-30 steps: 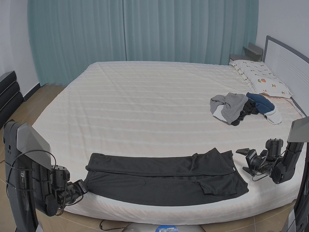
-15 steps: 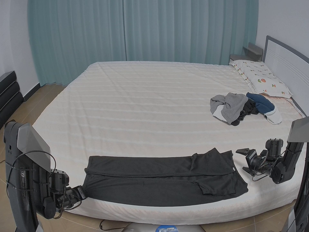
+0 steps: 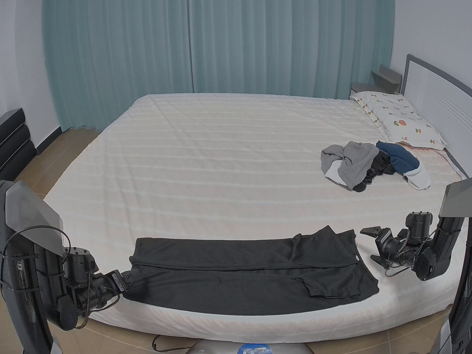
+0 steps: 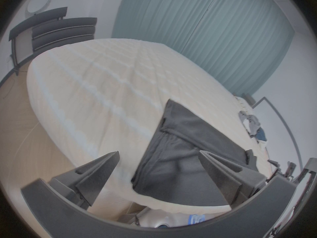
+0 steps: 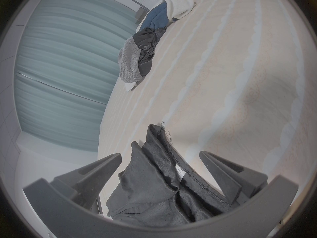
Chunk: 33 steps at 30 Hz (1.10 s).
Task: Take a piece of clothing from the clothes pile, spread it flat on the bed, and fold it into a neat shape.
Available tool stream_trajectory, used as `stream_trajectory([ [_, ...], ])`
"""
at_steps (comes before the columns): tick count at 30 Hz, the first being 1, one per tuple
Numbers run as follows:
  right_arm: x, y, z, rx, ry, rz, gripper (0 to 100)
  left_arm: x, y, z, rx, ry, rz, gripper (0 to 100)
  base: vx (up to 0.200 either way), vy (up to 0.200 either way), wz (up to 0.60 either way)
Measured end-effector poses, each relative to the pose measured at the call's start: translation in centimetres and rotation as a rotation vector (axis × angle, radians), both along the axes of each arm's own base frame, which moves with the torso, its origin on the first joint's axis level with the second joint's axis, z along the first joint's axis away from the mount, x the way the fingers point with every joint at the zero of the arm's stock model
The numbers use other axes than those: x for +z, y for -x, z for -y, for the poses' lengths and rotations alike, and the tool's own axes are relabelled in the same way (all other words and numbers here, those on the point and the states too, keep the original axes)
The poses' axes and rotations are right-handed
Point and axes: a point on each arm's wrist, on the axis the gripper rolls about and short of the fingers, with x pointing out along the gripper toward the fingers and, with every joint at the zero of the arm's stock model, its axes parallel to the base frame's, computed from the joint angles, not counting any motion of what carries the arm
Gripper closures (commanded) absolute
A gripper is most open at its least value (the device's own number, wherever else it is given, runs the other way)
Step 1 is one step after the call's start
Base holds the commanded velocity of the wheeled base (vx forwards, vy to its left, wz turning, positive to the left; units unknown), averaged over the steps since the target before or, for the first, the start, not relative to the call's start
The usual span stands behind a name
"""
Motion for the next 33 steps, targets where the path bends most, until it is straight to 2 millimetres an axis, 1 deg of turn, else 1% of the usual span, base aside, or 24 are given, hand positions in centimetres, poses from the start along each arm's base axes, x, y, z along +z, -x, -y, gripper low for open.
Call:
stream_trajectory([
  [4,0.0,0.0,-0.1,0.002,0.0,-0.001,0,1.2,-1.0,0.0,-0.034,0.042,0.08,0,0.0,0.0,0.0],
  [7,0.0,0.0,-0.1,0.003,0.0,-0.002,0,1.9,-2.7,0.0,-0.045,0.055,0.15,0,0.0,0.0,0.0],
  [9,-0.1,0.0,-0.1,0.004,0.0,-0.002,0,1.9,-3.3,0.0,-0.049,0.057,0.156,0,0.0,0.0,0.0],
  [11,-0.1,0.0,-0.2,0.005,0.001,0.0,0,1.9,-4.5,0.0,-0.07,0.069,0.15,0,0.0,0.0,0.0],
  [17,-0.2,0.1,-0.3,0.008,0.003,-0.003,0,1.5,-6.9,0.0,-0.14,0.074,0.105,0,0.0,0.0,0.0],
  [19,-0.3,0.1,-0.4,0.01,0.004,-0.006,0,1.0,-7.5,-0.1,-0.174,0.047,0.051,0,0.0,0.0,0.0],
  [23,-0.4,0.1,-0.5,0.012,0.006,-0.007,0,0.6,-8.6,-0.2,-0.227,-0.001,0.003,0,0.0,0.0,0.0],
  [27,-0.4,0.1,-0.5,0.013,0.007,-0.008,0,0.5,-9.4,-0.4,-0.256,-0.038,0.022,0,0.0,0.0,0.0],
  [33,-0.5,0.1,-0.6,0.014,0.009,-0.011,0,-0.5,-10.0,-0.5,-0.263,-0.043,0.045,0,0.0,0.0,0.0],
])
